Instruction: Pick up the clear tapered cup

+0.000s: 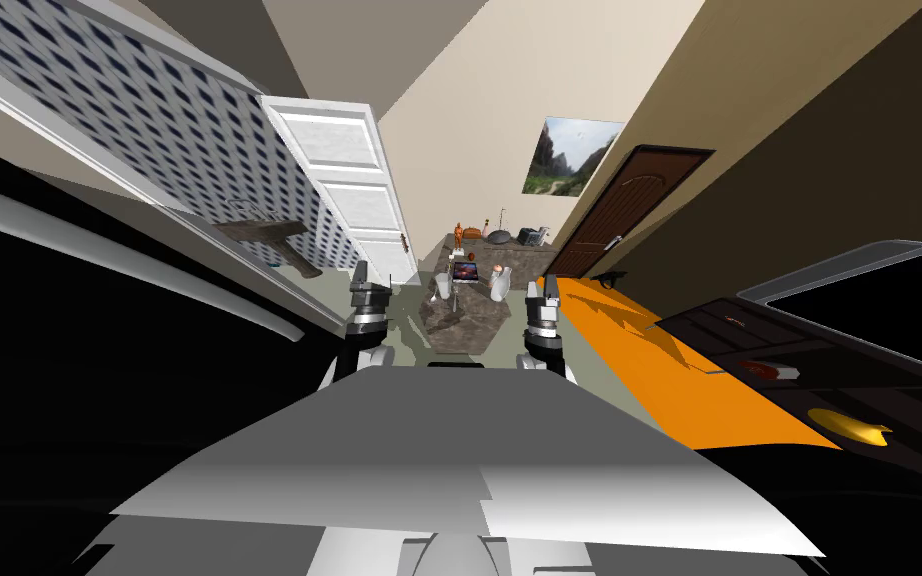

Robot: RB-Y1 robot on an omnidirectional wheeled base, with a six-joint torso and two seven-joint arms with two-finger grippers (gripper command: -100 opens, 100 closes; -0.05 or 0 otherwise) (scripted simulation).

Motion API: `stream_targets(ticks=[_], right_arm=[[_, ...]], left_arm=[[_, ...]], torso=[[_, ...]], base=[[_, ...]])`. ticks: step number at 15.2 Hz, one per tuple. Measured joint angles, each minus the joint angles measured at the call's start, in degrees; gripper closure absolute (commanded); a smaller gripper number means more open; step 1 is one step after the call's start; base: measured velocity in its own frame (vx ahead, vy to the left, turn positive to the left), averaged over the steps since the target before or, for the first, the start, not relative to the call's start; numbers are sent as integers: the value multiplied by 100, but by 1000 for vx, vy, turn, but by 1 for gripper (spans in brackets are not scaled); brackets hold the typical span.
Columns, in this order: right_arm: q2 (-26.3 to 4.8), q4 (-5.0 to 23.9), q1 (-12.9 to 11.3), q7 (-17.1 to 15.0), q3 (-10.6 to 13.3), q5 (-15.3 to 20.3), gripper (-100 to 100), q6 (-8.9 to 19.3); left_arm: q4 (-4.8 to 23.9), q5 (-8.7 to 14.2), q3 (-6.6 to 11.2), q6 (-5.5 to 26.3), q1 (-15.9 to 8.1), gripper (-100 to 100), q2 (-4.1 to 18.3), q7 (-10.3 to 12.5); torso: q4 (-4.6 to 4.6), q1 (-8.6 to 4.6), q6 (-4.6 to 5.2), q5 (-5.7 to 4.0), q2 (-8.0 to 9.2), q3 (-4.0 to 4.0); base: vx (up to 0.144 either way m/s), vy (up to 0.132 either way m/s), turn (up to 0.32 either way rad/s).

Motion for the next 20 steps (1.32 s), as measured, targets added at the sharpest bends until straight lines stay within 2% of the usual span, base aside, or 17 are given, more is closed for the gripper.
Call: stream_targets(ticks=[7, 14, 20], right_arm=[[1, 0, 0, 0, 1, 0, 0, 0], [1, 0, 0, 0, 1, 0, 0, 0], [1, 0, 0, 0, 1, 0, 0, 0]], left_arm=[[308, 131, 195, 632, -395, -100, 558, -43], [647, 284, 404, 1415, -862, -100, 982, -126], [955, 388, 546, 2120, -1266, -100, 1238, -228]], torso=[[0, -29, 1, -6, -2, -1], [-1, -34, 1, -8, -3, -2], [-1, -28, 0, -6, -3, -2]], base=[[1, -71, -15], [2, -72, -16], [3, -67, -17]])
